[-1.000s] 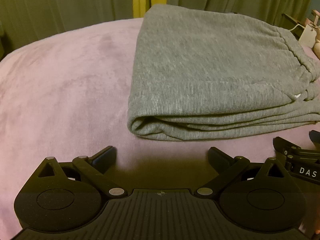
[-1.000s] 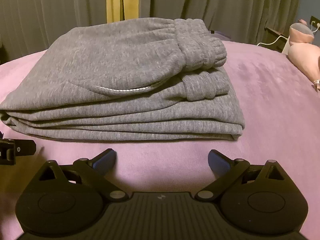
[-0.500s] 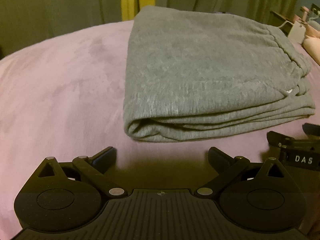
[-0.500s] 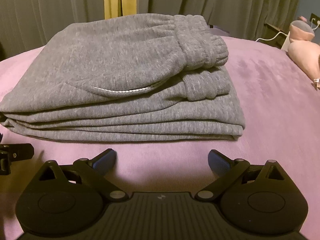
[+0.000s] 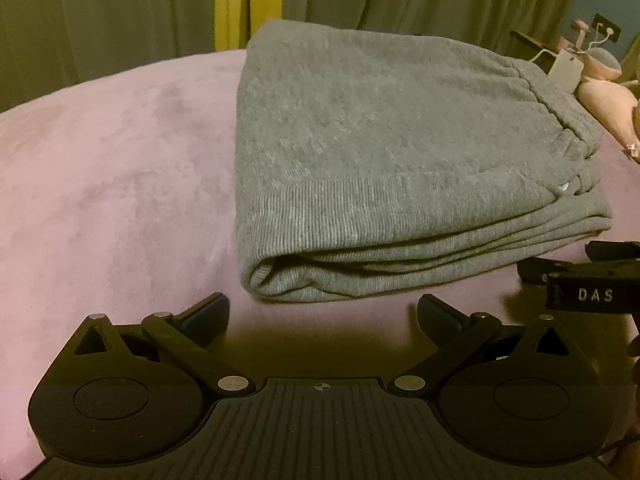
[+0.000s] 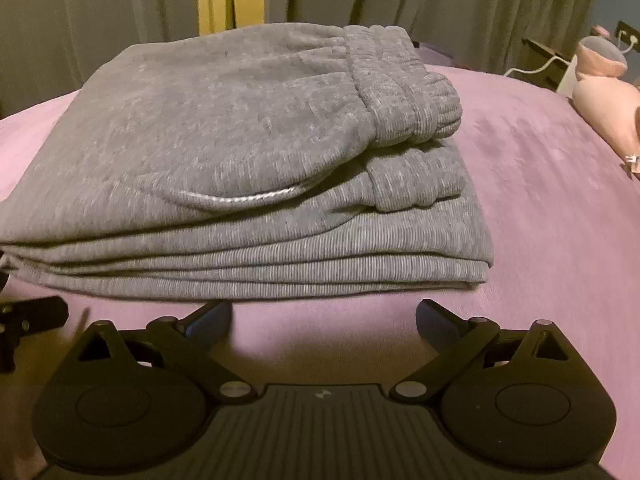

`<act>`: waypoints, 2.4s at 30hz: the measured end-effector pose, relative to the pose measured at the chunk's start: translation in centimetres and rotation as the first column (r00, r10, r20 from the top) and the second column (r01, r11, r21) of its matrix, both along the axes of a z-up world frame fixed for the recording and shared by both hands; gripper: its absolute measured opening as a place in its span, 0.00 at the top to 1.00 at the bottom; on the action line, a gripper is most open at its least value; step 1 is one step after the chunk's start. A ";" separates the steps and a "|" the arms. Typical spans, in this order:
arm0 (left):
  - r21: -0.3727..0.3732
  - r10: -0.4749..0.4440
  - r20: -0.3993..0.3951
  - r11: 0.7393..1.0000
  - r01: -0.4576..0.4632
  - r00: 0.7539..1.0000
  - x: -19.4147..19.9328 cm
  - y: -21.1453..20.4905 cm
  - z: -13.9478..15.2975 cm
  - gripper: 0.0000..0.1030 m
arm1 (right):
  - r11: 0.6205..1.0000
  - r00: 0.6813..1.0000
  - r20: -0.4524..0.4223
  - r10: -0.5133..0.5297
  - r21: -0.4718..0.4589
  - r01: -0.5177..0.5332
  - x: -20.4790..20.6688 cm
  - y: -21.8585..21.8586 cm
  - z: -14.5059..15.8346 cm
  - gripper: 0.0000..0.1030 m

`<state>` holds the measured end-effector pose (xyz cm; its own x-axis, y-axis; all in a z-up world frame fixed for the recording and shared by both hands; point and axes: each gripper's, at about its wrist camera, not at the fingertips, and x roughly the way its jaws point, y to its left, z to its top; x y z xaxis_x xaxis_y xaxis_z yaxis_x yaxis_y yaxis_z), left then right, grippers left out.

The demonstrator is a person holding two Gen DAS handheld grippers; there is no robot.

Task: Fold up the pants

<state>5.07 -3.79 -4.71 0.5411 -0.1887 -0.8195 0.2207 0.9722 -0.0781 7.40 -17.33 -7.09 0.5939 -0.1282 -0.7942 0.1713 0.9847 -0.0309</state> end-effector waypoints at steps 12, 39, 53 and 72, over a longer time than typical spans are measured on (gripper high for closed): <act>-0.095 0.067 -0.023 0.993 -0.069 0.997 0.0 1.4 0.5 0.00 | 0.999 0.999 -0.016 -0.046 0.005 0.046 0.6 0.3 0.1 0.04; -0.035 0.145 -0.034 0.989 -0.147 0.989 -1.4 0.4 0.8 0.00 | 0.996 0.997 -0.043 -0.069 0.055 0.071 -1.7 -0.8 2.1 0.04; -0.016 0.141 -0.034 0.990 -0.142 0.989 -1.3 0.2 0.6 0.00 | 0.996 0.997 -0.050 -0.066 0.054 0.069 -1.2 -0.7 2.3 0.04; -0.035 0.148 -0.035 0.988 -0.149 0.988 -1.3 0.5 0.6 0.00 | 0.999 0.998 -0.041 -0.037 0.016 0.037 -0.8 1.3 3.4 0.04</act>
<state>3.81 -3.29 -4.11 0.5385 -0.1390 -0.8311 0.0713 0.9903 -0.1194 6.63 -16.08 -3.64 0.5564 -0.1362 -0.8197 0.2066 0.9782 -0.0223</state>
